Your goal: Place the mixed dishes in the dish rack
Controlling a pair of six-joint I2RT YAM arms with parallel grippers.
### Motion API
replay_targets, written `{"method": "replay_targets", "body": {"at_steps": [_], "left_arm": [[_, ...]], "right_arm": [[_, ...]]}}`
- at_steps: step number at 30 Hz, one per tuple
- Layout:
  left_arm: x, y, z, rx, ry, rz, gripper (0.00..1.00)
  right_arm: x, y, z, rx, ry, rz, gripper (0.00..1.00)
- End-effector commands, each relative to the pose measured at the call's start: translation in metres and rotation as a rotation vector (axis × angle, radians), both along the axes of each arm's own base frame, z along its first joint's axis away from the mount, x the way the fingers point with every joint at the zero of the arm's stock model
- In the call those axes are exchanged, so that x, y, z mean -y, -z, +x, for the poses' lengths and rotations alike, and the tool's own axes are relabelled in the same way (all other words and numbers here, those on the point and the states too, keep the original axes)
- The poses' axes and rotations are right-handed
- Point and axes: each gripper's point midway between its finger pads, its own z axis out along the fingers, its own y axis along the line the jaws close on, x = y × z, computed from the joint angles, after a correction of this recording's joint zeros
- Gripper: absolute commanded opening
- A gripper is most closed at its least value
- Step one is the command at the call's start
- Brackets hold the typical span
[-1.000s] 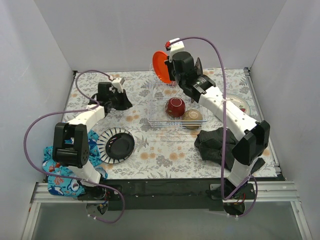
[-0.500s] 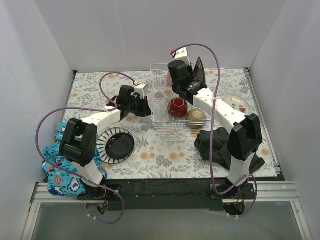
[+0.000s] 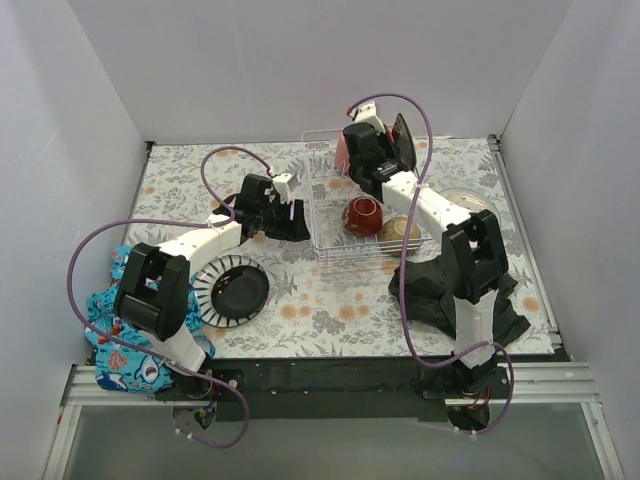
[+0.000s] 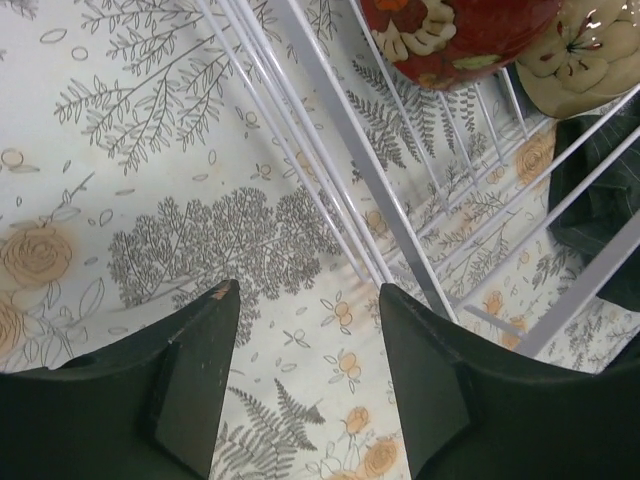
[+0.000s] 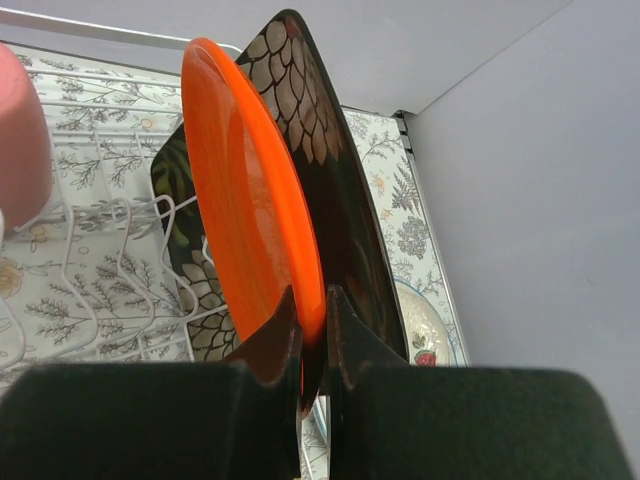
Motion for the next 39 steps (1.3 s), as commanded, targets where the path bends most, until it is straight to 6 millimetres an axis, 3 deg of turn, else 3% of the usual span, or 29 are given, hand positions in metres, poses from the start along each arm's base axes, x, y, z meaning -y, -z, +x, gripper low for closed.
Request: {"method": "replay_targets", "body": {"at_steps": [1,9,19,20,21,24,28,32,39], "left_arm": [[-0.015,-0.016,-0.025,-0.023,-0.032,0.000,0.59],[-0.036,-0.014,-0.035,-0.027,-0.063,0.030,0.60],[-0.077,-0.014,-0.016,-0.031,-0.174,0.057,0.67],[-0.088,-0.014,-0.012,-0.036,-0.202,0.060,0.70],[-0.094,-0.015,-0.008,-0.032,-0.209,0.063,0.71],[-0.118,-0.013,-0.003,-0.028,-0.199,0.099,0.73],[-0.141,-0.017,0.005,-0.003,-0.105,0.155,0.74],[-0.165,-0.016,0.000,0.032,-0.009,0.242,0.72],[-0.180,0.012,-0.038,-0.060,0.117,0.346,0.67]], "right_arm": [[0.011,-0.015,0.014,0.079,0.043,0.011,0.01],[0.004,0.001,0.032,0.077,0.031,0.021,0.01],[-0.001,0.037,0.032,-0.006,0.008,0.006,0.01],[-0.001,0.037,0.031,-0.008,0.008,0.005,0.08],[-0.001,0.037,0.031,-0.009,0.008,0.012,0.27],[-0.004,0.033,0.025,-0.032,-0.024,0.032,0.53],[-0.015,0.017,0.013,-0.062,-0.106,0.134,0.65],[-0.032,0.005,-0.012,-0.145,-0.221,0.250,0.66],[-0.072,-0.004,-0.071,-0.294,-0.538,0.431,0.70]]}}
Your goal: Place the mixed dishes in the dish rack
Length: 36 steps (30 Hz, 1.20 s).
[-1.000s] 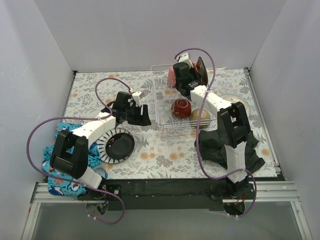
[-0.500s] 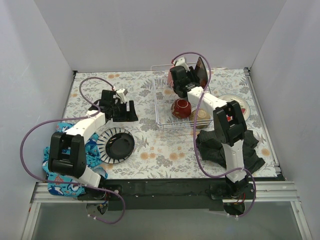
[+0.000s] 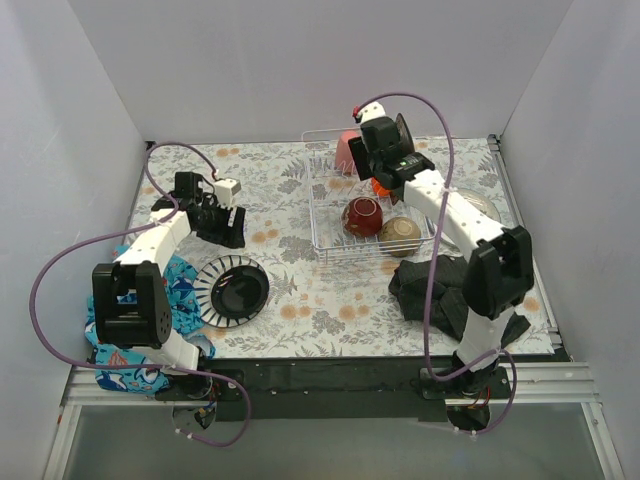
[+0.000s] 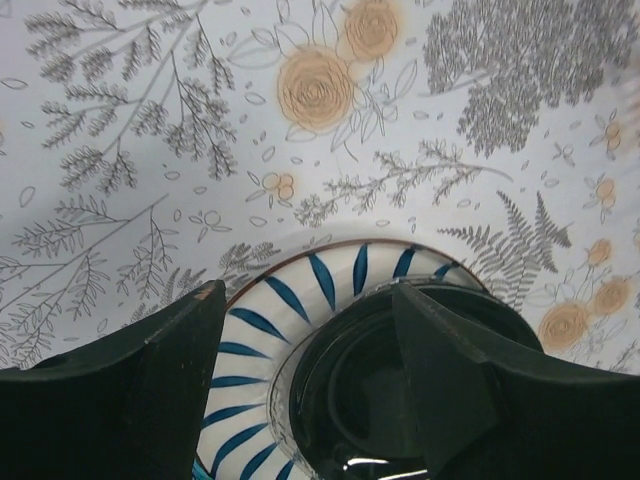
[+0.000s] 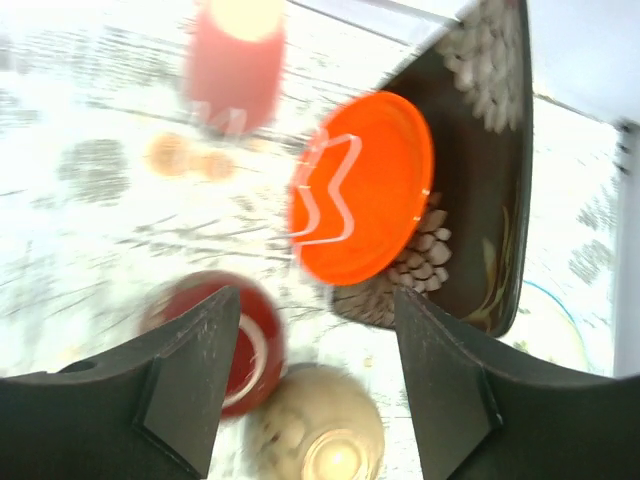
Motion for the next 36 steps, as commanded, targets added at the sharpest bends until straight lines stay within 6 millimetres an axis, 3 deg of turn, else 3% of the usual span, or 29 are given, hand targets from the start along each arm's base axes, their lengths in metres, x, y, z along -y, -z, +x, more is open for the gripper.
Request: {"method": "replay_targets", "body": {"at_steps": [1,2,6,9,29,36], "left_arm": [[-0.005,0.012,-0.032,-0.070,0.138,0.060,0.65],[-0.005,0.014,-0.035,-0.080,0.144,0.058,0.63],[-0.006,0.023,-0.052,-0.135,0.164,0.061,0.56],[-0.005,0.025,-0.060,-0.151,0.169,0.059,0.54],[-0.014,0.061,-0.086,-0.275,0.169,0.099,0.52],[-0.009,0.069,-0.089,-0.307,0.186,0.067,0.40]], "right_arm": [[-0.039,-0.013,-0.048,-0.098,-0.265,0.183,0.69],[-0.040,-0.004,-0.056,-0.126,-0.288,0.181,0.69],[-0.044,-0.005,-0.078,-0.143,-0.372,0.215,0.69],[-0.040,-0.002,-0.085,-0.139,-0.373,0.217,0.69],[-0.036,0.003,-0.089,-0.132,-0.392,0.201,0.73],[-0.037,0.005,-0.094,-0.142,-0.417,0.198,0.74]]}}
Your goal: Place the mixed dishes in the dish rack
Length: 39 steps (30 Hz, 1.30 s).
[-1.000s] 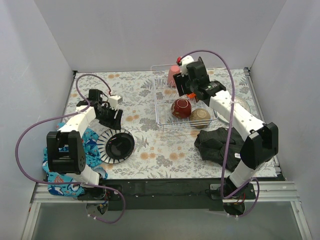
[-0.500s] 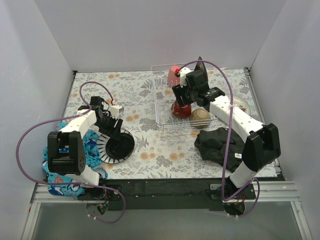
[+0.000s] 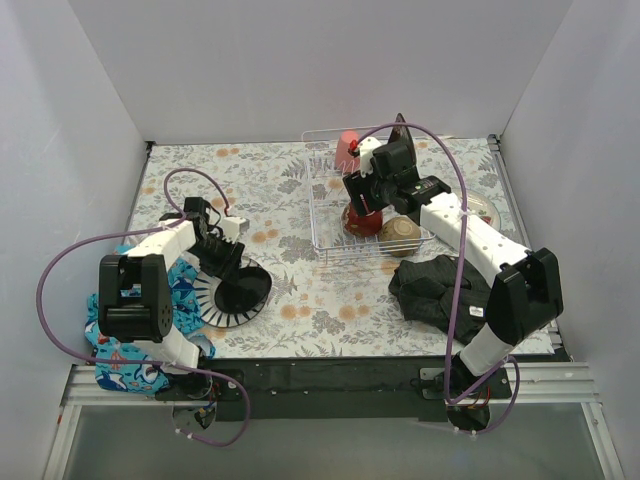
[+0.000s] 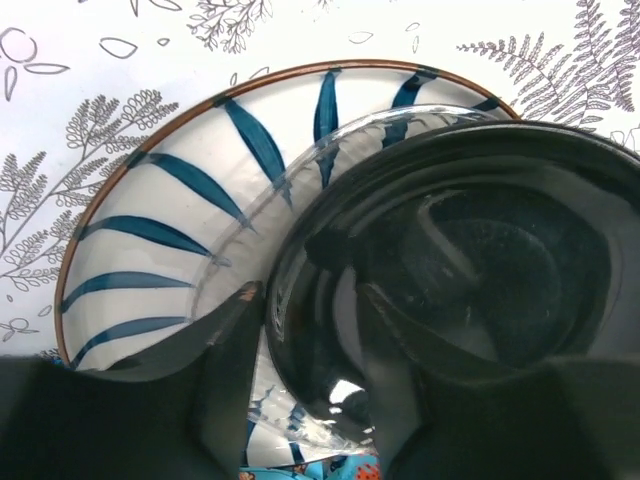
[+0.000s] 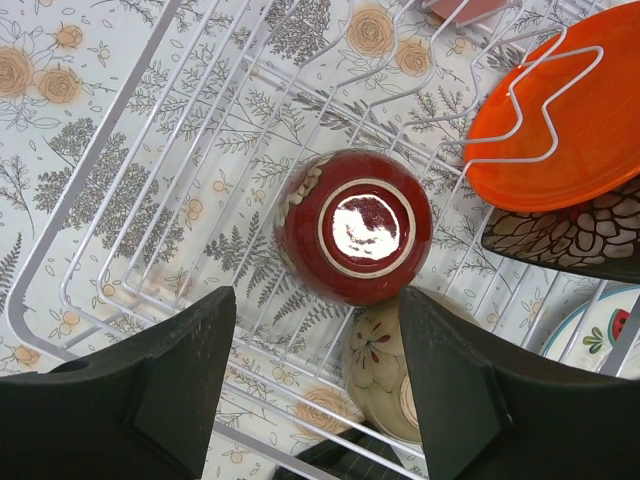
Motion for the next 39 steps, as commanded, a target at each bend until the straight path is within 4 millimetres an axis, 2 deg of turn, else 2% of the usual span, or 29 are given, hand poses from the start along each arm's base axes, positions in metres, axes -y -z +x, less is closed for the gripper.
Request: {"method": "replay_targets", "body": {"at_steps": [1,5,7,9,13,17,22,25,26,27,29,31,32,34,35,37,39], "left_arm": [[0.005,0.004,-0.001,-0.014,0.025,-0.032,0.35],[0.011,0.003,-0.004,-0.053,0.033,-0.067,0.10],[0.011,-0.001,-0.003,-0.051,0.034,-0.068,0.03],[0.010,-0.010,0.002,-0.017,0.038,-0.068,0.00],[0.013,-0.037,0.014,0.088,0.064,-0.083,0.00],[0.020,-0.063,0.020,0.157,0.087,-0.123,0.00],[0.025,-0.083,0.019,0.217,0.096,-0.154,0.00],[0.026,-0.086,0.017,0.235,0.101,-0.158,0.00],[0.026,-0.087,0.016,0.244,0.102,-0.159,0.00],[0.026,-0.088,0.016,0.252,0.103,-0.160,0.00],[0.026,-0.092,0.016,0.272,0.105,-0.159,0.00],[0.026,-0.093,0.015,0.280,0.104,-0.158,0.00],[0.026,-0.096,0.015,0.295,0.106,-0.155,0.00],[0.026,-0.099,0.014,0.306,0.106,-0.157,0.00],[0.026,-0.100,0.013,0.307,0.104,-0.158,0.00],[0.027,-0.105,0.012,0.324,0.103,-0.164,0.00],[0.029,-0.110,0.009,0.338,0.104,-0.175,0.00]], "right_arm": [[-0.002,-0.023,-0.001,0.060,-0.030,0.035,0.74],[-0.004,-0.020,-0.003,0.051,-0.041,0.035,0.73],[-0.006,-0.019,-0.003,0.048,-0.055,0.037,0.73],[-0.010,-0.017,-0.005,0.041,-0.088,0.040,0.72],[-0.025,-0.019,-0.009,0.028,-0.173,0.071,0.72],[-0.051,-0.034,-0.011,0.016,-0.295,0.144,0.71],[-0.101,-0.042,-0.056,-0.138,-0.636,0.351,0.67],[-0.123,-0.035,-0.076,-0.224,-0.785,0.437,0.67],[-0.132,-0.024,-0.081,-0.263,-0.819,0.447,0.67],[-0.141,-0.032,-0.086,-0.265,-0.878,0.480,0.68],[-0.158,-0.023,-0.092,-0.293,-0.938,0.488,0.70],[-0.174,-0.030,-0.091,-0.271,-0.982,0.493,0.71],[-0.185,-0.016,-0.095,-0.292,-1.007,0.479,0.71],[-0.197,-0.017,-0.097,-0.290,-1.036,0.476,0.71],[-0.205,-0.006,-0.102,-0.312,-1.057,0.473,0.71],[-0.213,-0.002,-0.106,-0.326,-1.075,0.472,0.71],[-0.220,0.012,-0.109,-0.353,-1.073,0.459,0.71]]}}
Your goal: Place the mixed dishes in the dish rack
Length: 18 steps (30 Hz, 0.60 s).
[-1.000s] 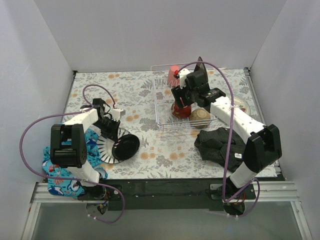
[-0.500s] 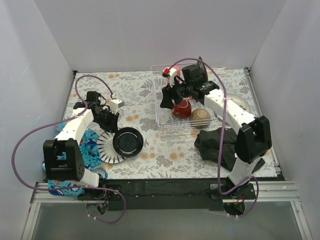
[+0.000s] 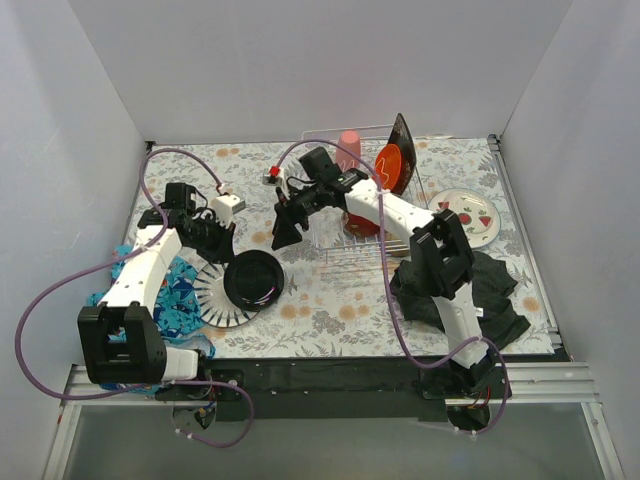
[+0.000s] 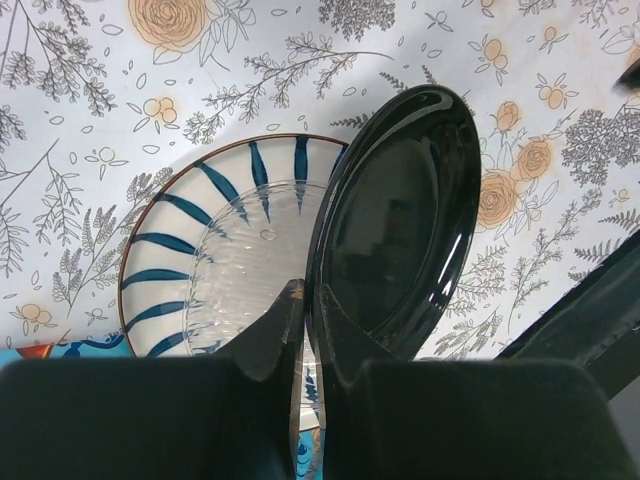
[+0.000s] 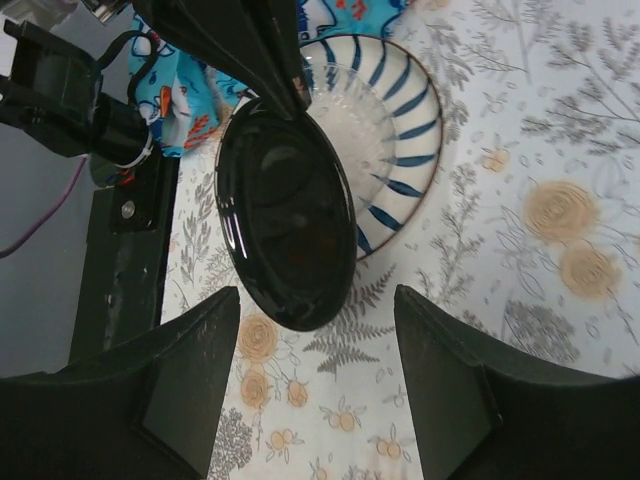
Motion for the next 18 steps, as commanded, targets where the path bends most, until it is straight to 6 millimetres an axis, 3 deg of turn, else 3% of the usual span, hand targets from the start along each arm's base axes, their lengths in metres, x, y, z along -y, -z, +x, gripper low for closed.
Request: {"method": "replay_targets", "body": {"at_steps": [1,7,12,15,16,18], "left_arm": [[0.009,-0.023,-0.004,0.079,0.021,-0.056,0.00],[0.013,-0.033,-0.006,0.115,0.011,-0.085,0.00],[0.015,-0.035,-0.007,0.118,0.009,-0.095,0.00],[0.014,-0.036,-0.004,0.132,-0.005,-0.096,0.00],[0.014,-0.035,-0.003,0.137,-0.009,-0.094,0.00],[0.011,-0.034,0.002,0.131,-0.052,-0.089,0.00]], "right_arm": [[-0.018,-0.002,-0.013,-0.005,-0.079,0.033,0.72],[-0.035,0.029,-0.009,-0.046,-0.075,-0.002,0.72],[-0.045,0.034,-0.004,-0.065,-0.074,0.013,0.66],[-0.046,0.036,-0.006,-0.081,-0.087,0.021,0.44],[-0.046,0.034,-0.007,-0.083,-0.088,0.024,0.29],[-0.045,0.029,-0.008,-0.080,-0.092,0.031,0.14]]}}
